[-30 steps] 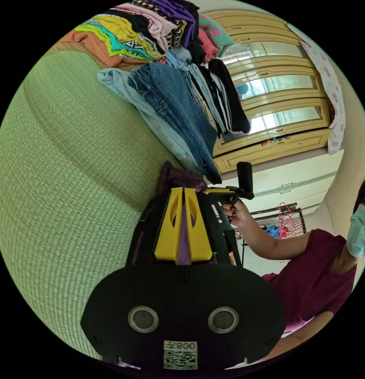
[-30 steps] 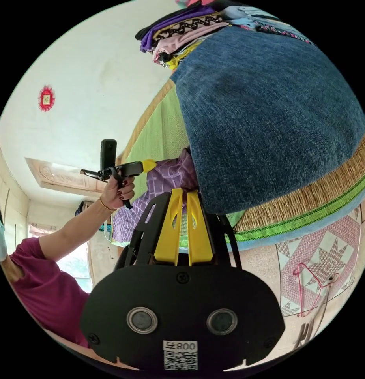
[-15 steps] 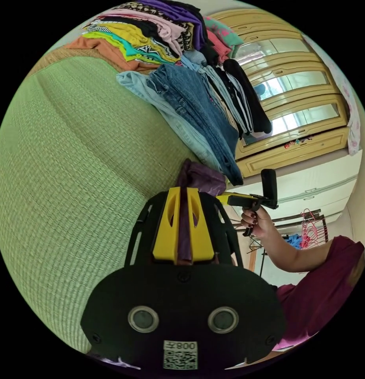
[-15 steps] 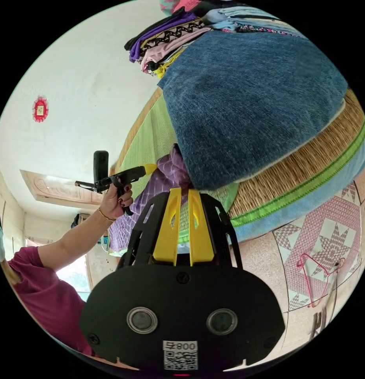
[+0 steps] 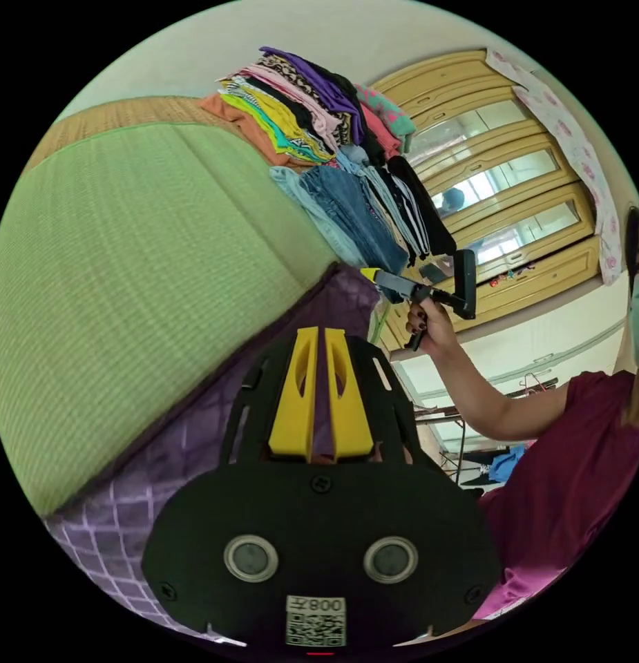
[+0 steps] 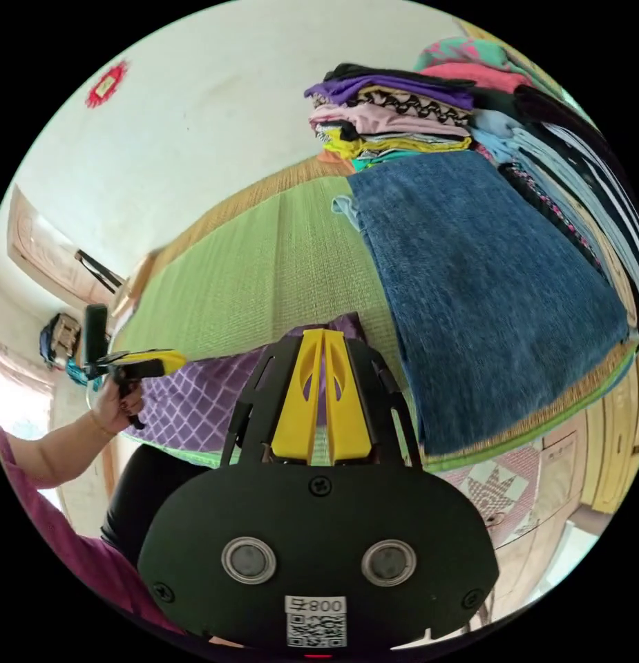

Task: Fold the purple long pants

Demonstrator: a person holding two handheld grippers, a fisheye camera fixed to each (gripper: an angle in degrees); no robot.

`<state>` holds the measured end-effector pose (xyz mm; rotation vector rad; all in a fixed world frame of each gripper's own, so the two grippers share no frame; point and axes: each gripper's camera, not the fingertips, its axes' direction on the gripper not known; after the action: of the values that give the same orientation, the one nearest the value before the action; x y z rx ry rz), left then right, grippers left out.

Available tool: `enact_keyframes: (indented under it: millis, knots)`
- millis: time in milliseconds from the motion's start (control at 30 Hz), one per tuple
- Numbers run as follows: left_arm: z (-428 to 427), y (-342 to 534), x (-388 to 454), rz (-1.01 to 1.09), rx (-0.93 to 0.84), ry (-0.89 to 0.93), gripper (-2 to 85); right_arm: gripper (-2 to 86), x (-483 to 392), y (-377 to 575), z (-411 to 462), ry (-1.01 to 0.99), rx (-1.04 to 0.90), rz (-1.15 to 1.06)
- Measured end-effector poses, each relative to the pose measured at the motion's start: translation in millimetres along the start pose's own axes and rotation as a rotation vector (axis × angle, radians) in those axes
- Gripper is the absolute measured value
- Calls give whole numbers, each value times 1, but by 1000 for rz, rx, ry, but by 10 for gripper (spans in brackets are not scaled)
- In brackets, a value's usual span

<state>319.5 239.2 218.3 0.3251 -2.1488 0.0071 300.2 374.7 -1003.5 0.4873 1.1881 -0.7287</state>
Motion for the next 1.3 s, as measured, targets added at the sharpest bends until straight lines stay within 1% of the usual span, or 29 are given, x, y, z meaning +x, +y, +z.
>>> enact_keyframes:
  millis: [67, 100, 167, 200, 367, 533, 600, 633, 733, 833, 867, 900, 933, 1000, 1033, 1100, 1133, 1200, 1233, 1300]
  knots:
    - [-18, 54, -25, -85, 36, -49, 11, 0, -18, -12, 28, 58, -85, -12]
    - [-22, 68, -32, -110, 44, -57, 10, 0, -28, -16, 40, 71, -110, -19]
    - [-38, 121, -59, -213, 79, -113, 7, -1, -41, -19, 39, 60, -62, 5]
    - [-41, 134, -66, -236, 86, -126, 6, -1, -49, -21, 38, 79, -52, 36]
    - [-65, 244, -119, -441, 184, -237, 2, -1, -96, -27, 39, 115, -37, 77]
    - [-72, 317, -160, -557, 290, -297, 1, -1, -161, -29, 32, 167, -14, 87]
    - [-66, 339, -179, -598, 283, -331, 1, 0, -206, -24, 27, 179, 3, 54]
    - [-57, 352, -193, -612, 248, -358, 1, 0, -218, -22, 27, 181, 5, 45]
    - [-45, 382, -216, -630, 285, -293, 2, 1, -274, -16, 27, 185, 4, 10]
    - [-38, 406, -230, -602, 324, -252, 5, 3, -329, -15, 29, 73, 12, -21]
    - [-38, 415, -236, -589, 340, -240, 7, 5, -355, -17, 34, -8, 2, -48]
    - [-38, 420, -239, -580, 349, -236, 8, 7, -386, -21, 43, -100, -18, -101]
    - [-39, 428, -246, -564, 365, -234, 11, 9, -404, -23, 49, -145, -28, -134]
    - [-41, 441, -258, -548, 373, -255, 15, 19, -483, -38, 80, -304, -91, -271]
    - [-41, 450, -266, -546, 366, -279, 16, 22, -504, -42, 90, -335, -113, -308]
    - [-39, 465, -279, -549, 354, -304, 17, 37, -586, -59, 132, -443, -194, -431]
    - [-36, 477, -289, -557, 340, -310, 15, 42, -605, -63, 142, -465, -206, -456]
    - [-29, 496, -301, -568, 324, -313, 12, 50, -679, -78, 185, -544, -274, -537]
    - [-24, 509, -309, -570, 318, -312, 10, 51, -696, -82, 196, -557, -293, -555]
    - [-16, 525, -319, -566, 319, -297, 8, 55, -759, -93, 242, -587, -381, -605]
